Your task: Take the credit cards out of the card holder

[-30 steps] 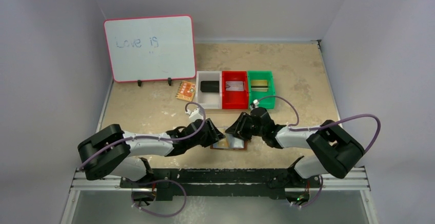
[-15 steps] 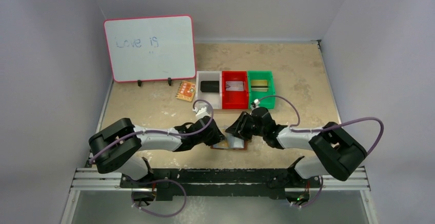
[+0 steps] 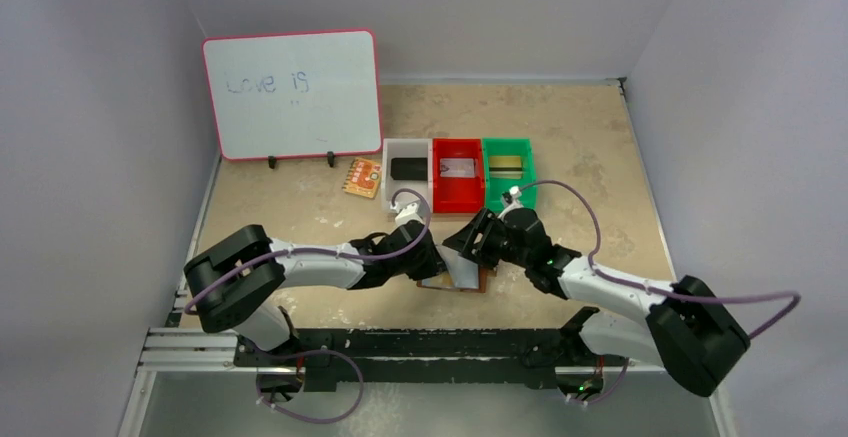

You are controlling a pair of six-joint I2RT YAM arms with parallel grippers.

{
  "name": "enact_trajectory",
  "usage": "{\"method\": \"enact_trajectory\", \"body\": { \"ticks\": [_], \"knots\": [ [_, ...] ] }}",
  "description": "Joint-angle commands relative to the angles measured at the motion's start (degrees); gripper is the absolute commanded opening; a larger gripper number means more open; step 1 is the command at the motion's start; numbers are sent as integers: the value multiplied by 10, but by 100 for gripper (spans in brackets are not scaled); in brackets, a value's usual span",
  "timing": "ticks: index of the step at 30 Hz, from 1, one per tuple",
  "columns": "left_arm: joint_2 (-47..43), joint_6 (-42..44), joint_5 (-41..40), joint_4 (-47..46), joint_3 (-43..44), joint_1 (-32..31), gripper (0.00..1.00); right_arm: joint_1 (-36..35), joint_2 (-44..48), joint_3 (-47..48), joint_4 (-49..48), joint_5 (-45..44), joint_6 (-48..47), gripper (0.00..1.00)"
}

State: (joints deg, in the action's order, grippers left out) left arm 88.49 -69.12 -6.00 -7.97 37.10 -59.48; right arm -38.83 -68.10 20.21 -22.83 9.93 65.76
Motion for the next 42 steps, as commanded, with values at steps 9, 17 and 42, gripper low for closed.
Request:
{"method": "enact_trajectory", "body": {
  "ticks": [9,17,42],
  "knots": [
    [25,34,28,-38,45,-8,7,2,188,-5,161,-133,12,72],
    [57,35,62,-79,63,-11,9,2,166,6,174,-127,8,54],
    [137,45,97,-59,113,-37,11,2,182,4,228,-169,30,27]
  ]
}}
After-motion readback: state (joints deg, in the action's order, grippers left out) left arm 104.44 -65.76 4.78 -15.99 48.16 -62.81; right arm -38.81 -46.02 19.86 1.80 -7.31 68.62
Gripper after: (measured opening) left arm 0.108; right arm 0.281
